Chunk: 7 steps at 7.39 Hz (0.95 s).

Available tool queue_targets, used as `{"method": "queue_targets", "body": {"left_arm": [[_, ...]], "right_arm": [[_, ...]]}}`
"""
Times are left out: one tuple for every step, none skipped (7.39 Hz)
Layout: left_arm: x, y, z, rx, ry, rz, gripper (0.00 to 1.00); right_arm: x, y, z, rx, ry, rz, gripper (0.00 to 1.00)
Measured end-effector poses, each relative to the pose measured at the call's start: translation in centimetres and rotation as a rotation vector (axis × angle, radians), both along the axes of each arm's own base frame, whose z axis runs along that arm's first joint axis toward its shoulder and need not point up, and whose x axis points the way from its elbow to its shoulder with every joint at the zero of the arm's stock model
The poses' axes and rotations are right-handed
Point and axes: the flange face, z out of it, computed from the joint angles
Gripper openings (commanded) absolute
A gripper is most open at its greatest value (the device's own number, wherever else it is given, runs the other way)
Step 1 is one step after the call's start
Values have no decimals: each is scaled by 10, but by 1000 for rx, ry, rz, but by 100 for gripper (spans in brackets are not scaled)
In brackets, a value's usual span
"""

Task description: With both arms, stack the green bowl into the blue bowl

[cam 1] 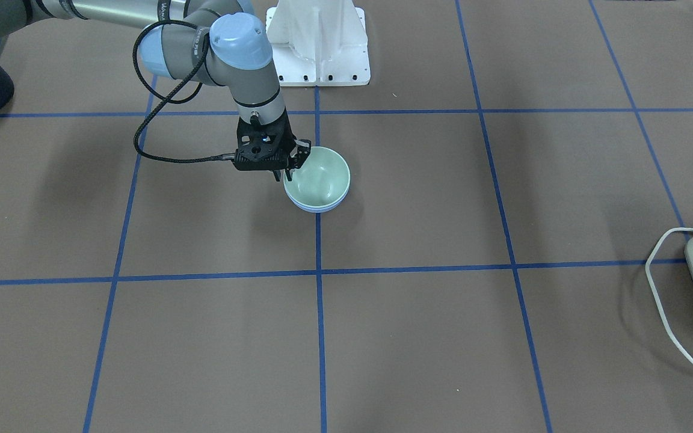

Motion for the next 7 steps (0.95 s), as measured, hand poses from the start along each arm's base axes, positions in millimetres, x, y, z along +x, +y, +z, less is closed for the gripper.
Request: {"method": "queue_targets", "body": {"left_arm": [[0,0,1,-11,0,-8,99],[0,-1,-1,-48,1,-47,99],[0,-2,-4,-88,2,-105,99],[0,-2,-4,-91,0,-143,99],[1,0,-3,-70,-3,-158,99],[1,1,-4,-49,-6,-162,99],[2,0,-4,-38,-5,-161,99]], "right_arm": [[18,-21,-1,12,3,21,100],[49,-52,2,17,-1,21,100],[91,-87,12,28,-4,5,100],[141,-121,30,62,7,-20,100],[197,-150,57,103,26,-51,100],[258,-172,91,137,42,-84,100],[317,-183,132,158,61,-113,100]]}}
